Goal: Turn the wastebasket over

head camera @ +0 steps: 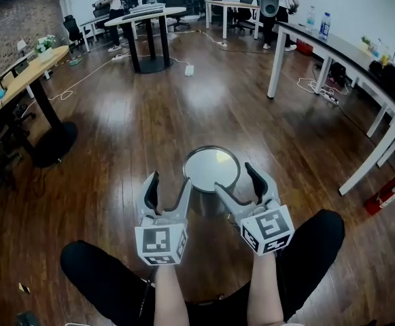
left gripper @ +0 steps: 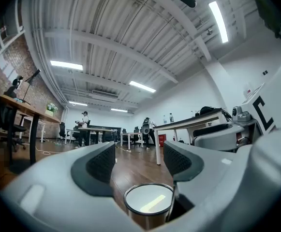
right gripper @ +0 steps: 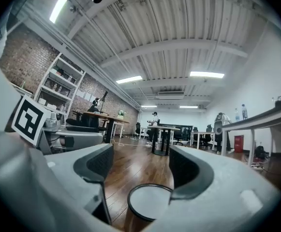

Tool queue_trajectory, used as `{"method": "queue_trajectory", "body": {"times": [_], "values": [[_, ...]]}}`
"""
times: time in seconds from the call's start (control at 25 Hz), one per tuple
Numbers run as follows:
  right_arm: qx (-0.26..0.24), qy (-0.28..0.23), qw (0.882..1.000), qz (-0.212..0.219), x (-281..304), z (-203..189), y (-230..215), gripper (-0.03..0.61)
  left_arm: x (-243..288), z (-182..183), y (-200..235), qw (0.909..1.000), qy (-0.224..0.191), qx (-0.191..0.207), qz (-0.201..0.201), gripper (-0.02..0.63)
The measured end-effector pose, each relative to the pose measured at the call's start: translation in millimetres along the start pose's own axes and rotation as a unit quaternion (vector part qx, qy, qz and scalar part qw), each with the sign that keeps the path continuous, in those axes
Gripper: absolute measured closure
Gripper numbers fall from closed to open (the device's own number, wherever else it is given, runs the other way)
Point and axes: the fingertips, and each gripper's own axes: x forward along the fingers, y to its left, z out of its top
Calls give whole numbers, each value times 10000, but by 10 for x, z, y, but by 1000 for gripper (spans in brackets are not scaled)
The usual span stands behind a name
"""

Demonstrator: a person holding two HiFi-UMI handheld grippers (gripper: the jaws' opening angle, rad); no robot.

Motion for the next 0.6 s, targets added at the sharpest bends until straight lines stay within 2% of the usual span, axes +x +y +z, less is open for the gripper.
{"method": "queue_trajectory", "body": {"times": [0.24,0.48,0.6], "values": [[166,135,9994,266,299,-50,-50,230,187,-140,191,9995,109,-100,277,281],[340,610,9971,318,620,-467,-49,230,289,-512,473,9976,482,-153,474,287],[229,860,9954,362,822,-725,-39,230,383,-802,579,9962,696,-211,489,285]]}}
